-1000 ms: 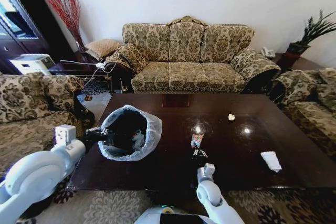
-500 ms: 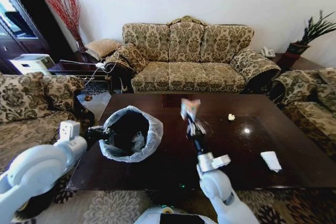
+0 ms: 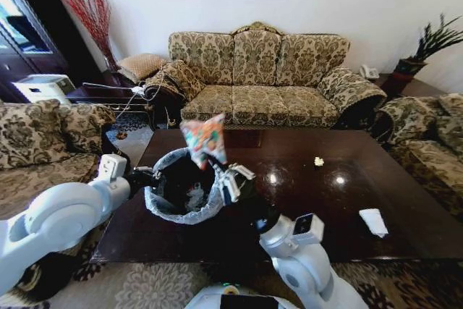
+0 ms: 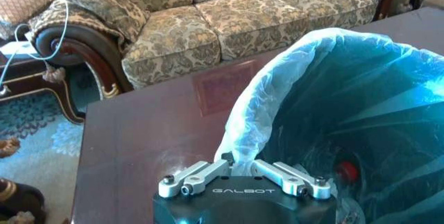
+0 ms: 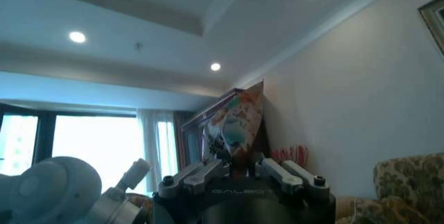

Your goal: Move to the front of the table and place the trash on the table into the trash bin.

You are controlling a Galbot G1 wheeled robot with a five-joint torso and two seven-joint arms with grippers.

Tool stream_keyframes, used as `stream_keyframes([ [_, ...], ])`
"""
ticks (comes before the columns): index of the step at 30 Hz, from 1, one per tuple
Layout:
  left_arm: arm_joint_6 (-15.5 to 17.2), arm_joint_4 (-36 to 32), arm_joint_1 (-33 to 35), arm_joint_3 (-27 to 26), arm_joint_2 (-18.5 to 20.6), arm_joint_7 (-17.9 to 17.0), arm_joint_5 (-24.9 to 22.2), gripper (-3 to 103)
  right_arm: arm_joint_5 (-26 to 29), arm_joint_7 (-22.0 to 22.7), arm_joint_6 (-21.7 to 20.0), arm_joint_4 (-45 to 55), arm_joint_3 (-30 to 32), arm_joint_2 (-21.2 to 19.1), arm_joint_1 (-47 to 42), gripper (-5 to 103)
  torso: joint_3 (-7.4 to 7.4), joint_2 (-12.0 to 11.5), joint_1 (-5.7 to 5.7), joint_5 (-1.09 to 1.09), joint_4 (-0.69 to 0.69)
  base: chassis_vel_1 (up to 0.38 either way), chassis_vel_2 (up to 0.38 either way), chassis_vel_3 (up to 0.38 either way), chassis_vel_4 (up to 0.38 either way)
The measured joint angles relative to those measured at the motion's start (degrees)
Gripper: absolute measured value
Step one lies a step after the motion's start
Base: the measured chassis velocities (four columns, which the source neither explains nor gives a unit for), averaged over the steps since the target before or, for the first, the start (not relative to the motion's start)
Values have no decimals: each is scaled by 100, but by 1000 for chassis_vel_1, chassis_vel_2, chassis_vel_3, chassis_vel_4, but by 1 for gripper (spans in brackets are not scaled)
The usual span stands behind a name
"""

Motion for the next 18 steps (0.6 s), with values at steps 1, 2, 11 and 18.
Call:
stream_keyframes([
  [1,-1,-19,0,1,-41,1,4,0,-37,0,-1,-19,-4,1,-16,14,0,0,0,-1,0,0,0,0,0],
  [2,-8,-69,1,3,-136,1,19,0,-147,-4,1,-66,-3,8,-44,20,0,0,-1,-1,1,0,0,0,0],
  [11,-16,-160,26,-24,-379,18,48,0,-367,-21,49,43,42,60,-228,53,-1,0,0,0,1,0,0,0,0],
  [18,-69,-97,34,8,-586,102,282,0,-418,761,299,296,461,140,-724,74,-1,0,-1,-1,0,0,0,0,0],
])
